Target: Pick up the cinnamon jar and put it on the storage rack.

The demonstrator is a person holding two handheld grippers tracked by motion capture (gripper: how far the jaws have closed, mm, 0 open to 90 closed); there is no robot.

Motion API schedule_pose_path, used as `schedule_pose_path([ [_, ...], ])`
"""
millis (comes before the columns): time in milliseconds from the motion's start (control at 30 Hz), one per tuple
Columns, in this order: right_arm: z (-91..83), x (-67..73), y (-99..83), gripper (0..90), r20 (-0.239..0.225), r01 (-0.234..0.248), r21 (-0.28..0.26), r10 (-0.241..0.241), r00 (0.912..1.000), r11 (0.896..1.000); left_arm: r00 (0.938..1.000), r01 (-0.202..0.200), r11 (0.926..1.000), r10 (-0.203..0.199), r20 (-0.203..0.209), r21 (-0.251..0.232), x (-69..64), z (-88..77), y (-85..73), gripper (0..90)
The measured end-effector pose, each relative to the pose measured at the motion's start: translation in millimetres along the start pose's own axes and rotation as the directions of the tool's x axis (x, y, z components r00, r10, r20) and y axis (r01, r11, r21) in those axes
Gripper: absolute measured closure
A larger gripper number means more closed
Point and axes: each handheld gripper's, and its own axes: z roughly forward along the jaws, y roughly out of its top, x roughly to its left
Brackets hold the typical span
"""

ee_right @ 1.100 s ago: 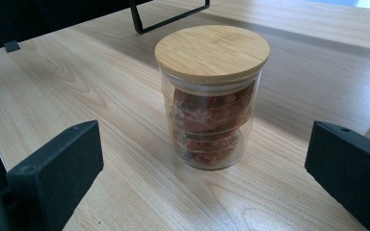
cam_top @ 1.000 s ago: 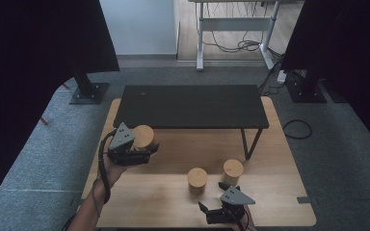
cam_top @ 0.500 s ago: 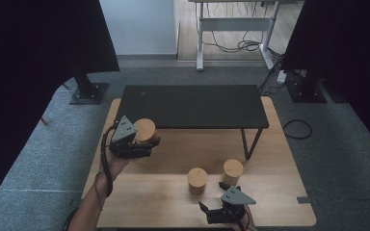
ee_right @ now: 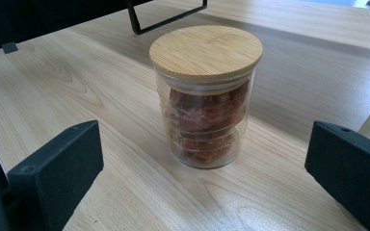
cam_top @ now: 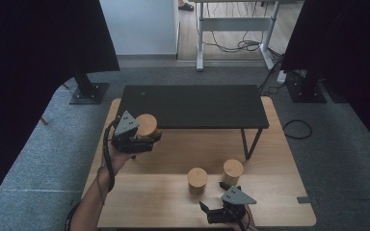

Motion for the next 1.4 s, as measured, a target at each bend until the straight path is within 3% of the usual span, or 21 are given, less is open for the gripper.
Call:
schedule_pose_path([
  [767,0.8,-0.8,0.0,0.0,0.000,0.002,0.006,-0.002,1.0000,1.000,0.9999,0.007,0.9999,-0.007,0.012,-0.011,6.8,3.6,5.7,25.4],
  [1400,0.6,-1.8,-0.8,0.0,0.004,-0.007,0.006,0.007,1.0000,1.000,0.9998,-0.021,0.9996,0.021,-0.008,-0.019,15.9,14.4,25.0,25.4],
])
